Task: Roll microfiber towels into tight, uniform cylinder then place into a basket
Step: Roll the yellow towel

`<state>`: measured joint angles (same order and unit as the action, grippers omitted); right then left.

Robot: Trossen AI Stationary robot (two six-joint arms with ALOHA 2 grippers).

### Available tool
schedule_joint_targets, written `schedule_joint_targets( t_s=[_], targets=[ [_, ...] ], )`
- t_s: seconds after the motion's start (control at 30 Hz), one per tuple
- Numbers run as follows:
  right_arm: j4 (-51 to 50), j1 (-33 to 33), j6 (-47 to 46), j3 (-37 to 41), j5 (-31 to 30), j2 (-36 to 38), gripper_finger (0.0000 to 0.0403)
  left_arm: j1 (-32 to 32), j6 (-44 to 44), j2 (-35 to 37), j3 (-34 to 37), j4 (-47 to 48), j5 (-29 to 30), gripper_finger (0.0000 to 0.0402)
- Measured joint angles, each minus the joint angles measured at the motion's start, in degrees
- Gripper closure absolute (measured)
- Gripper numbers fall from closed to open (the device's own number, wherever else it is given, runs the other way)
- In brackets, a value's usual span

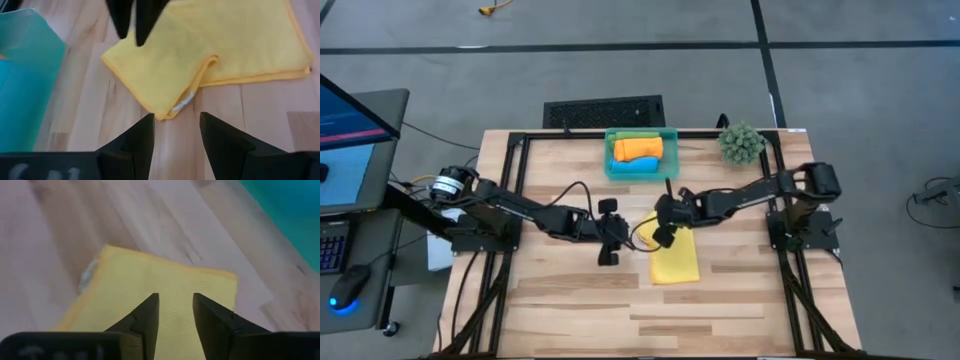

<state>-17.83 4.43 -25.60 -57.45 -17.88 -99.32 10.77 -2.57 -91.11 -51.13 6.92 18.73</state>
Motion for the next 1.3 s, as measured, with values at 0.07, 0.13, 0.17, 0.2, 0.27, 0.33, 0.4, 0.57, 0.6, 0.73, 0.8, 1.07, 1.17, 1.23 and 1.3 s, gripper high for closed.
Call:
schedule_joint_targets(
  t_s=[0.07,0.13,0.17,0.2,0.27,0.33,0.4,0.57,0.6,0.73,0.8,1.07,1.17,1.23,1.3],
  targets=[
    [0.5,-1.5,-0.5,0.0,1.3,-1.3,0.0264,0.6,0.8,0.0,0.0,0.8,0.8,0.025],
    [0.4,-2.9,-1.2,0.0,3.5,-2.5,0.0268,1.1,1.5,0.0,0.0,1.9,2.6,0.025],
    [0.6,-3.4,-1.2,0.0,4.7,-3.0,0.0271,1.3,1.7,0.0,0.0,2.5,3.8,0.025],
    [0.9,-3.9,-1.2,0.0,5.9,-3.4,0.0274,1.6,1.9,0.0,0.0,3.0,4.9,0.025],
    [1.1,-4.7,-1.3,0.0,7.7,-4.3,0.0279,1.7,2.0,0.0,0.0,3.6,7.1,0.025],
    [1.0,-5.2,-1.3,0.0,8.5,-5.4,0.0284,1.8,1.9,0.0,0.0,3.7,7.9,0.025],
    [1.6,-5.4,-1.3,0.0,8.6,-6.3,0.0287,1.9,1.9,0.0,0.0,3.8,7.9,0.025],
    [4.4,-6.3,-1.4,-0.2,8.3,-8.0,0.0292,1.9,1.9,0.0,0.0,4.1,7.2,0.025],
    [4.8,-6.6,-2.0,-0.2,7.8,-8.3,0.0292,1.9,1.9,0.0,0.0,4.1,7.2,0.025],
    [6.8,-8.8,-5.9,-0.1,4.9,-8.7,0.0296,1.9,1.9,0.0,0.0,4.1,7.2,0.025],
    [6.9,-10.1,-7.9,-0.1,3.9,-8.8,0.0296,1.9,1.9,0.0,0.0,4.1,7.2,0.025],
    [5.4,-10.8,-7.7,0.1,3.0,-7.1,0.0296,1.9,1.8,0.0,0.0,2.4,7.1,0.025],
    [5.3,-8.8,-4.9,0.1,2.9,-3.6,0.0296,2.0,2.1,0.0,0.0,1.5,7.1,0.025],
    [5.0,-7.3,-3.3,0.1,2.8,-1.0,0.0296,2.0,2.3,0.0,0.0,0.6,7.1,0.025],
    [3.4,-5.6,-2.6,0.1,2.8,1.8,0.0296,2.0,2.4,0.0,0.0,-0.9,7.1,0.025]
  ],
)
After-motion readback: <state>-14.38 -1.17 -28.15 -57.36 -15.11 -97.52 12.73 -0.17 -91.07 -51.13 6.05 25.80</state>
